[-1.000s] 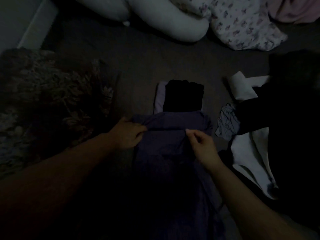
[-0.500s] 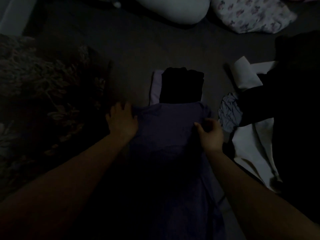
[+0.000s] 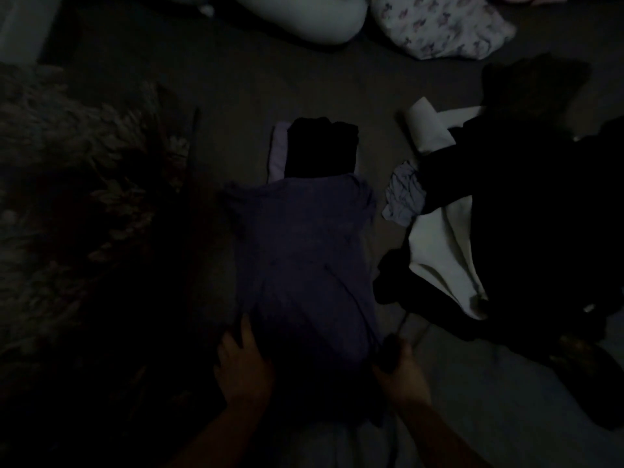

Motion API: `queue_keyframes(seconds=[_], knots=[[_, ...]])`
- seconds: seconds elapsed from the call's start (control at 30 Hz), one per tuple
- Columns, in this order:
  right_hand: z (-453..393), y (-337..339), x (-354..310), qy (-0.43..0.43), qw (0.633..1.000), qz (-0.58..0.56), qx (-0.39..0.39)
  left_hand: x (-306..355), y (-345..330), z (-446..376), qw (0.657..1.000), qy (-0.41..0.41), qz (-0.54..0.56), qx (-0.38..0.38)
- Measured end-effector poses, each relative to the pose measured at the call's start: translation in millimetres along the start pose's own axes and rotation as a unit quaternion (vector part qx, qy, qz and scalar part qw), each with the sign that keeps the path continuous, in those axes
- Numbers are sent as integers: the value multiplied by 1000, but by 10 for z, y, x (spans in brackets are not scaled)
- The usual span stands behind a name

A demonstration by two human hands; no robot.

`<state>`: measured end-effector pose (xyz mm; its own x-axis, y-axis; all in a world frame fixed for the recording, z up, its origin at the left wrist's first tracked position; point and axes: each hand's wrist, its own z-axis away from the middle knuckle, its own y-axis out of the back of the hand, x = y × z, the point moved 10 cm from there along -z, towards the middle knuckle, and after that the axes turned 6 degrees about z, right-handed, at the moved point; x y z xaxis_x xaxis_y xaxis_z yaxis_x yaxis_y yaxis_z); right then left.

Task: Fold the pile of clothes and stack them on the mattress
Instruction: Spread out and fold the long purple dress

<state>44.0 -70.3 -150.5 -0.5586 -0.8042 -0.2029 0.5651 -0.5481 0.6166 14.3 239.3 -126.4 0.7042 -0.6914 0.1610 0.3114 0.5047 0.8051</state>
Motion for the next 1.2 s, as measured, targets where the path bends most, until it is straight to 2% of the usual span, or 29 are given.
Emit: queue_keyframes(seconds=[0.07, 0.13, 0.2, 0.27, 0.33, 0.43, 0.47, 0.57, 0.63, 0.73, 0.8, 0.87, 0.9, 0.97, 1.03, 1.1, 1.13, 1.2], knots=[[75, -70, 76, -3, 1000, -19, 4, -163, 15, 114, 1000, 6, -10, 26], [138, -72, 127, -5, 999, -30, 35, -392, -92, 247, 999, 33, -13, -8], [228, -48, 198, -2, 994, -68, 81, -531, -178, 306, 1000, 17, -23, -7], [361, 32, 232, 23, 986, -103, 128, -632, -152, 347, 999, 1, -24, 22], [488, 88, 176, 81, 980, -103, 149, -662, -138, 404, 1000, -7, 6, 12], [748, 125, -129, 195, 963, -18, 186, -512, -20, 581, 995, -66, 59, 34], [850, 108, -273, 244, 947, 27, 208, -409, 28, 665, 991, -114, 53, 52], [1111, -80, -566, 345, 895, 155, 237, -249, -60, 865, 976, -213, 16, 46], [1206, -259, -617, 372, 879, 217, 205, -249, -154, 934, 972, -227, -23, 53], [1126, -607, -443, 334, 872, 341, 106, -255, -381, 1064, 972, -219, -76, -20], [1056, -689, -248, 315, 882, 340, 82, -385, -518, 1112, 978, -193, -62, -47], [1113, -573, -281, 331, 888, 298, 112, -322, -503, 1202, 970, -235, -52, -24], [1127, -536, -272, 341, 886, 284, 136, -338, -455, 1216, 973, -230, -32, -15], [1194, -404, -327, 369, 877, 233, 200, -350, -252, 1193, 972, -218, 73, 50], [1252, -237, -449, 365, 898, 118, 215, -363, 36, 1131, 947, -167, 249, 118], [1253, -134, -557, 353, 909, 40, 218, -336, 188, 1135, 913, -150, 345, 154], [1250, -136, -614, 355, 910, 41, 212, -275, 201, 1146, 909, -160, 355, 146], [1196, -301, -677, 361, 908, 123, 171, -184, 6, 1144, 938, -158, 301, 65]])
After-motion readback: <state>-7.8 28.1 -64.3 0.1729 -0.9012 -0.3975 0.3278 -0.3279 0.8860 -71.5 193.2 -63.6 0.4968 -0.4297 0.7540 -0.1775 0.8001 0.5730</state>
